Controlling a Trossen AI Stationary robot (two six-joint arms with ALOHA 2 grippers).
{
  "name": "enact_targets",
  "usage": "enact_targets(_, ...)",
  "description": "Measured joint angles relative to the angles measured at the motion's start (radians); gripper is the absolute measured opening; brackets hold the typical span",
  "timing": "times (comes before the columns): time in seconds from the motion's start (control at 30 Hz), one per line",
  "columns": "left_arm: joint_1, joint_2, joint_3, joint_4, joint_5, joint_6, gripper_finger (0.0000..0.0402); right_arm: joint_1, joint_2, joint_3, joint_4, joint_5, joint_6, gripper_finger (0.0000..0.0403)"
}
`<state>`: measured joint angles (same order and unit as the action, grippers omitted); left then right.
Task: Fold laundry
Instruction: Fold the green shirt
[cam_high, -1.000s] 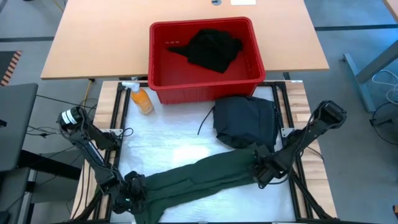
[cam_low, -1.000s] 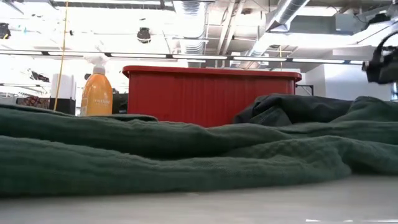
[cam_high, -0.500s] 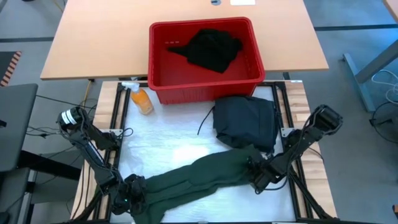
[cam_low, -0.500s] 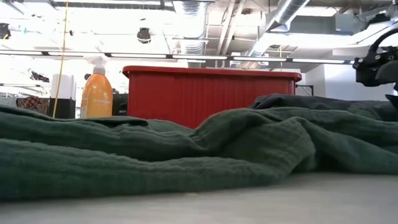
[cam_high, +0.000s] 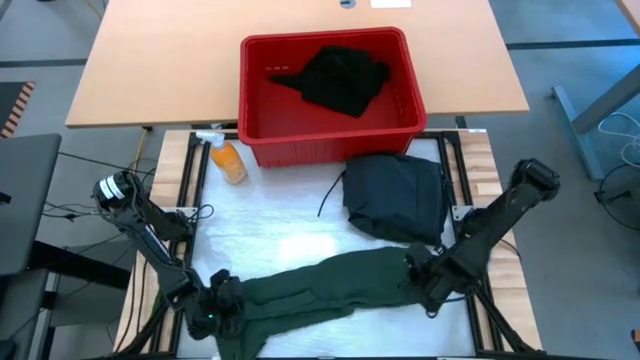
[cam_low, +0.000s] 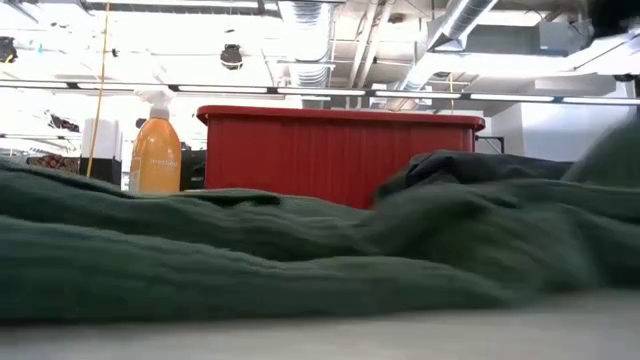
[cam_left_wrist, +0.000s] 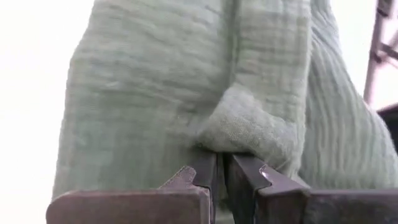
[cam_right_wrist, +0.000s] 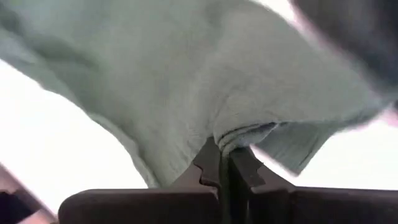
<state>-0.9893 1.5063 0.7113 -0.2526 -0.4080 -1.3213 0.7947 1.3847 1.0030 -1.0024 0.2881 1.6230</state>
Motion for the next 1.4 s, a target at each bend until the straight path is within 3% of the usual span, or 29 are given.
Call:
enact_targets(0.17,0.115,0.000,0.000,0.016,-0.019,0.187,0.0015,0.026,-0.048,0.192,-0.216,0.014,-0.085,0.0023)
enact_targets(0.33,0.232,0.000,0.000,0.071,0.032,0.368,0.0015,0.036,-0.046,0.404,-0.390,0.025,-0.180,0.0023)
enact_targets(0.5,0.314,0.000,0.000,0.135,0.085,0.451,0.0015,0.000,0.003,0.578,-0.434,0.060,-0.334,0.0023)
enact_targets(0.6,0.337,0.000,0.000,0.182,0.183,0.488,0.0015,-0.039,0.054,0.671,-0.446,0.069,-0.440,0.0023)
enact_targets(0.73,0.320,0.000,0.000,0.200,0.389,0.486,0.0015,-0.092,0.121,0.763,-0.566,0.076,-0.471,0.0023)
enact_targets(0.9,0.273,0.000,0.000,0.200,0.557,0.452,0.0015,-0.156,0.133,0.769,-0.522,0.079,-0.555,0.0023)
enact_targets(1.07,0.250,-0.001,0.000,0.216,0.530,0.428,0.0015,-0.202,0.142,0.770,-0.548,0.086,-0.596,0.0025)
enact_targets(1.27,0.250,-0.031,0.000,0.252,0.374,0.531,0.0015,-0.216,0.142,0.770,-0.554,0.084,-0.701,0.0025)
enact_targets(1.4,0.309,-0.034,0.000,0.290,0.269,0.630,0.0014,-0.216,0.142,0.769,-0.541,0.084,-0.711,0.0025)
